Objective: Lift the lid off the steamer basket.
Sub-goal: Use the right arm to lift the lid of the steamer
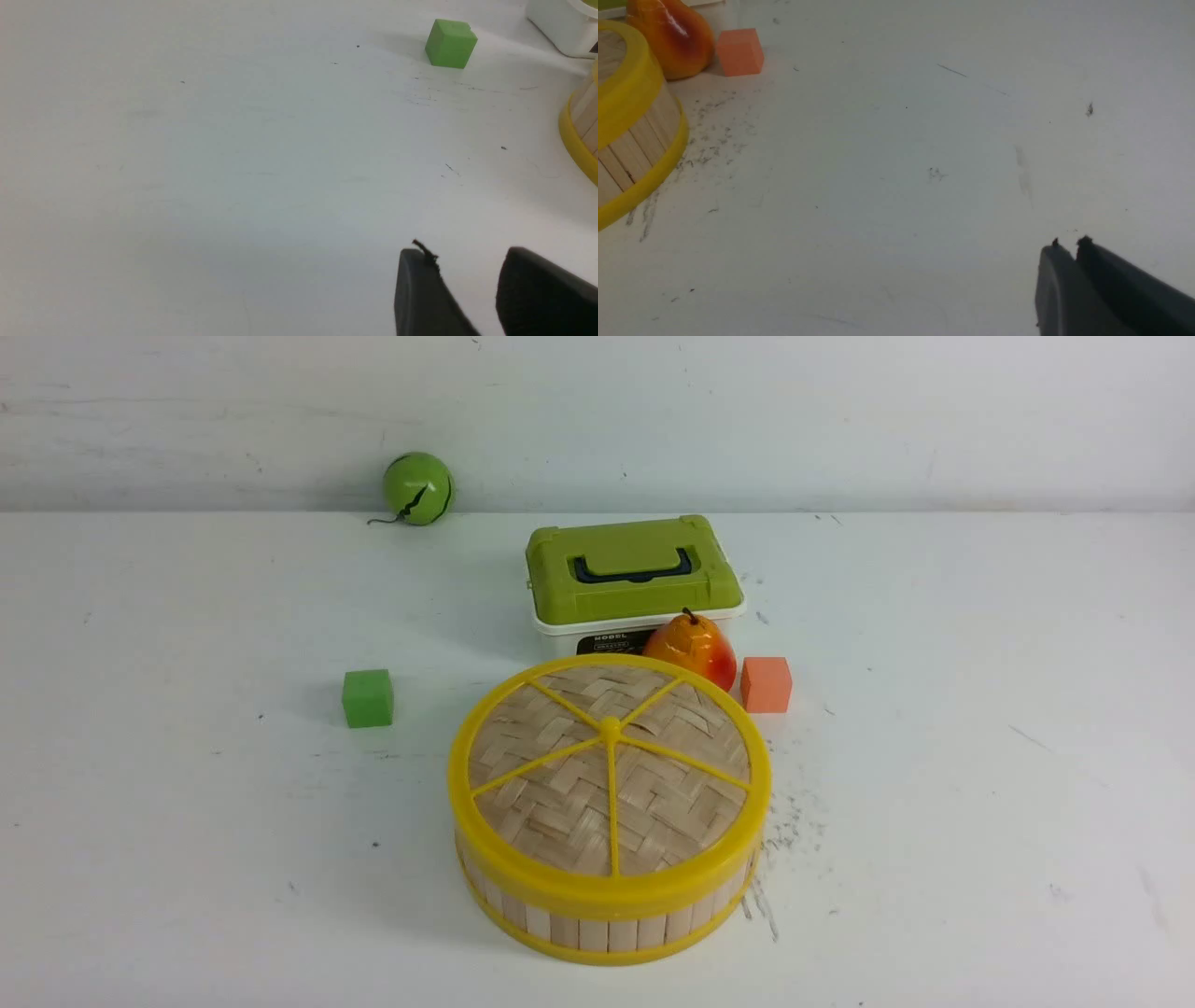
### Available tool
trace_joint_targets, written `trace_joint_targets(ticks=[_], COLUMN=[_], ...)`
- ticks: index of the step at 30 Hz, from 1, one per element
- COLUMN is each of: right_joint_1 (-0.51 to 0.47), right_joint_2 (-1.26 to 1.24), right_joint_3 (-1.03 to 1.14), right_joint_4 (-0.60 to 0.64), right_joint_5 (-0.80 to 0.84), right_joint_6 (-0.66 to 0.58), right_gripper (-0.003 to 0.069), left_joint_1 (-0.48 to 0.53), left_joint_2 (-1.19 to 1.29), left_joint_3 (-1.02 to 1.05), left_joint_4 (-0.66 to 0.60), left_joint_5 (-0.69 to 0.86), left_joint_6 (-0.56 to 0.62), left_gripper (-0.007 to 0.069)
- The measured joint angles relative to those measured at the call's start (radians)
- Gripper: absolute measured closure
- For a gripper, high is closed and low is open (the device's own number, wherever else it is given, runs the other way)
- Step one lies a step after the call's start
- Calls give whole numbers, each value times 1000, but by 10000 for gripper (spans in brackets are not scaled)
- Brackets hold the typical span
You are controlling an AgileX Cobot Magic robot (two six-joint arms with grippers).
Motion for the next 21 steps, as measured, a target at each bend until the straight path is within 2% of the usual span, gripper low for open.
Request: trace_joint_targets(ticks=[21], right_joint_1=[0], right_joint_2=[0], right_joint_3=[0], right_joint_4=[0], right_joint_5=[0], right_joint_6=[0], right_gripper=[603], left_joint_1=[0], left_joint_2=[0], left_joint_3=[0], left_joint_4=[0], left_joint_5=[0], left_joint_6=[0], left_gripper=[386])
